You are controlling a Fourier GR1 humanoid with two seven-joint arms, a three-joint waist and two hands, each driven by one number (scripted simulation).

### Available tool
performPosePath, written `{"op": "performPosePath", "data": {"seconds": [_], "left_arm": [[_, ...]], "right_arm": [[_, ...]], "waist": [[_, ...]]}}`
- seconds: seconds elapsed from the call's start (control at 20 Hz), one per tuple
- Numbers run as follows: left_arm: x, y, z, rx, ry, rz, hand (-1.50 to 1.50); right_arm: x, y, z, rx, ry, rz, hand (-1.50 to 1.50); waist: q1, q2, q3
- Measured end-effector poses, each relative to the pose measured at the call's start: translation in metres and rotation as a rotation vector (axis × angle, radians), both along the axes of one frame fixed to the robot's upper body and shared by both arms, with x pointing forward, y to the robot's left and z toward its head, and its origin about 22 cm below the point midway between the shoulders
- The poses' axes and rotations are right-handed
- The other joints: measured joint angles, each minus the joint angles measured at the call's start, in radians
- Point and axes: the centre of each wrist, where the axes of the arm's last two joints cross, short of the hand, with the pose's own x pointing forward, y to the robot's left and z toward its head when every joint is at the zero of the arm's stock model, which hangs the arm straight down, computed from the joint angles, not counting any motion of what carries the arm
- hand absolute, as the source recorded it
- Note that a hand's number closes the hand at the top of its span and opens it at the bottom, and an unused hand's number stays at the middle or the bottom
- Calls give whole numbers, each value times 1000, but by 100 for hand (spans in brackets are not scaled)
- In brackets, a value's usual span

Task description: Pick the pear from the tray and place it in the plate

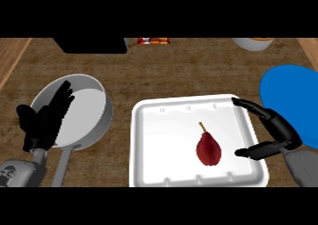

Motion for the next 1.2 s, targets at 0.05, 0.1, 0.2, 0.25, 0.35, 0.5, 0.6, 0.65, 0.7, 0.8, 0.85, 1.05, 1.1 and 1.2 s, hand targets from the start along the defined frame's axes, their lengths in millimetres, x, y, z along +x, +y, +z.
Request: {"op": "performPosePath", "data": {"seconds": [0.05, 0.1, 0.2, 0.25, 0.35, 0.5, 0.6, 0.65, 0.7, 0.8, 0.85, 1.05, 1.1, 1.2], "left_arm": [[1, 3, -2, -3, -1, 2, 0], [1, 2, -4, -6, -2, 3, 0], [1, -2, -4, -7, 5, 4, 0], [3, -3, -3, -3, 4, 4, 0], [4, 4, -3, -3, 4, 10, 0], [0, 5, -2, -8, 1, 10, 0], [1, 2, -4, -6, 3, 13, 0], [3, 2, -2, -5, 5, 11, 0], [0, 6, -4, -4, 8, 12, 0], [1, 5, -3, -8, 13, 10, 0], [1, 4, -5, -4, 9, 8, 0], [1, 2, -3, -10, 9, 12, 0], [1, 3, 0, -13, 9, 9, 0], [4, 5, 1, -6, 9, 10, 0]], "right_arm": [[1, -3, 1, -28, -3, 16, -150], [3, -2, 1, -54, -7, 28, -150], [5, -3, 5, -110, -11, 49, -150], [8, -3, 8, -136, -14, 53, -150], [8, -2, 17, -180, -18, 66, -150], [8, 6, 26, -243, -10, 94, -150], [5, 16, 31, -292, 10, 114, -150], [7, 21, 32, -320, 21, 125, -150], [6, 19, 35, -349, 34, 135, -150], [6, 25, 38, -404, 50, 158, -150], [4, 29, 37, -436, 51, 164, -150], [8, 41, 44, -560, 39, 160, -150], [6, 44, 45, -588, 40, 162, -150], [7, 50, 42, -637, 49, 168, -150]], "waist": [[0, -1, 0], [-1, -2, 0], [-1, -3, -1], [-2, -4, -1], [-4, -5, -1], [-4, -7, -1], [-7, -7, -2], [-6, -7, -2], [-5, -7, -2], [-5, -7, -2], [-5, -7, -2], [-4, -7, -2], [-4, -7, -2], [-4, -7, -1]]}}
